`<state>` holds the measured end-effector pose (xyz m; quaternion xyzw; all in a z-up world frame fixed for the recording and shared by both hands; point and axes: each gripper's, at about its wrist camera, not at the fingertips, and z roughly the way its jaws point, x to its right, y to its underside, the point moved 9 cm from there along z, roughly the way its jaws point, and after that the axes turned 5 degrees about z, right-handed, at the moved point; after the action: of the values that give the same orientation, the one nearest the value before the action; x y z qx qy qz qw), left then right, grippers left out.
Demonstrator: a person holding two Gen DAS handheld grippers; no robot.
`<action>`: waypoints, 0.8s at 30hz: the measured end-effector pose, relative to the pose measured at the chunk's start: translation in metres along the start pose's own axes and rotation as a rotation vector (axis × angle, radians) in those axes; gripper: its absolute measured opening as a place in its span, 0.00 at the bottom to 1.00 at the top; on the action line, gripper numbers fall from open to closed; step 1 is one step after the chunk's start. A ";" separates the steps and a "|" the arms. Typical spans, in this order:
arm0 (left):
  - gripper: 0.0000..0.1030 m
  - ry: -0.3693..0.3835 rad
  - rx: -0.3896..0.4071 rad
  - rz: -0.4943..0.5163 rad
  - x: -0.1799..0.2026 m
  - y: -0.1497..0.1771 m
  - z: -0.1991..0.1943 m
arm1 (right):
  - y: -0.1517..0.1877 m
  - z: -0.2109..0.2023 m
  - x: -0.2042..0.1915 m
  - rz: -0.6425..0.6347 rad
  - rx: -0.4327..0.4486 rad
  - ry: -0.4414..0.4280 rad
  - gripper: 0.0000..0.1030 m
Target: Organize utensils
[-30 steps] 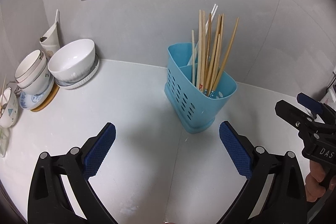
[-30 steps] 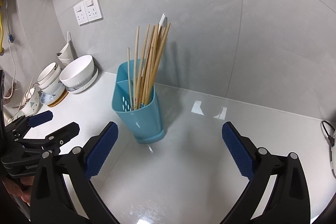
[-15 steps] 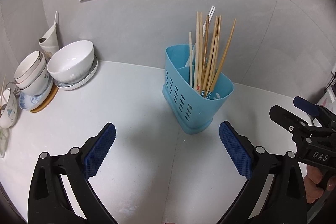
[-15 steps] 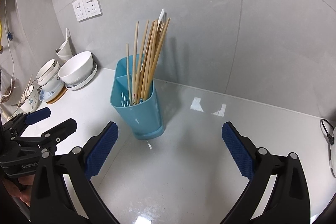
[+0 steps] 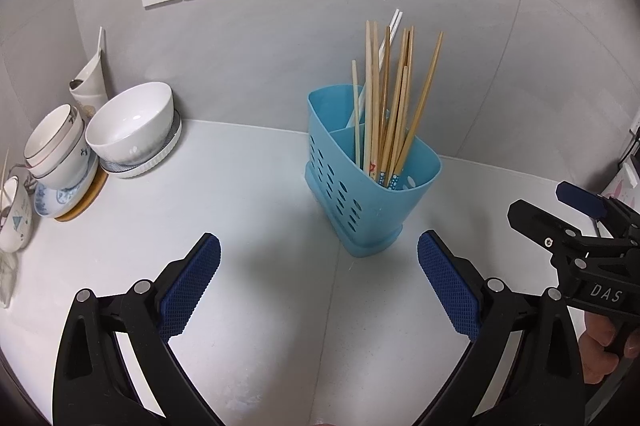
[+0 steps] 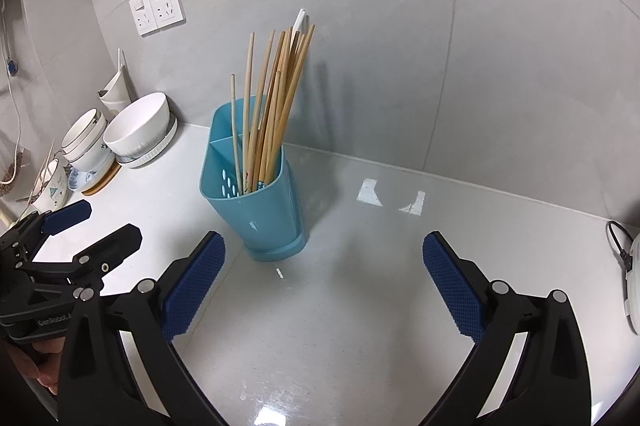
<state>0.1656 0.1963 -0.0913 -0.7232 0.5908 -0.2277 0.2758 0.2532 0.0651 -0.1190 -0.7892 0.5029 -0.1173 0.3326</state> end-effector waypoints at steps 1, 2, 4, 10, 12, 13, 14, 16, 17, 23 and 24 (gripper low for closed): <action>0.94 0.000 0.002 0.001 0.000 0.000 0.000 | 0.000 0.000 0.000 -0.001 0.000 0.001 0.92; 0.94 -0.002 0.003 0.002 0.000 -0.001 0.000 | 0.000 0.000 0.000 -0.001 0.001 0.002 0.92; 0.94 -0.005 0.004 0.004 0.000 -0.002 0.000 | 0.000 0.001 0.000 0.000 -0.002 0.001 0.92; 0.94 -0.015 0.012 0.022 0.003 -0.003 -0.001 | 0.001 0.001 -0.002 0.000 -0.004 -0.002 0.92; 0.94 -0.016 0.015 0.023 0.003 -0.004 -0.001 | 0.001 0.001 -0.002 0.001 -0.003 -0.001 0.92; 0.94 -0.016 0.015 0.023 0.003 -0.004 -0.001 | 0.001 0.000 -0.002 0.000 -0.002 -0.001 0.92; 0.94 -0.017 0.017 0.023 0.003 -0.005 -0.002 | 0.001 0.000 -0.002 0.000 -0.002 -0.001 0.92; 0.94 -0.015 0.016 0.026 0.004 -0.005 -0.001 | 0.000 0.000 -0.002 0.002 -0.003 0.000 0.92; 0.94 -0.013 0.014 0.026 0.004 -0.005 -0.001 | 0.000 0.000 -0.002 0.003 -0.003 -0.001 0.92; 0.94 -0.011 0.016 0.023 0.004 -0.006 0.000 | 0.000 0.000 -0.002 0.004 -0.003 0.001 0.92; 0.94 -0.010 0.017 0.023 0.004 -0.006 0.000 | 0.001 0.000 -0.002 0.005 -0.003 0.001 0.92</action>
<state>0.1707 0.1932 -0.0868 -0.7153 0.5957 -0.2258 0.2873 0.2517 0.0662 -0.1187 -0.7885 0.5050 -0.1159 0.3314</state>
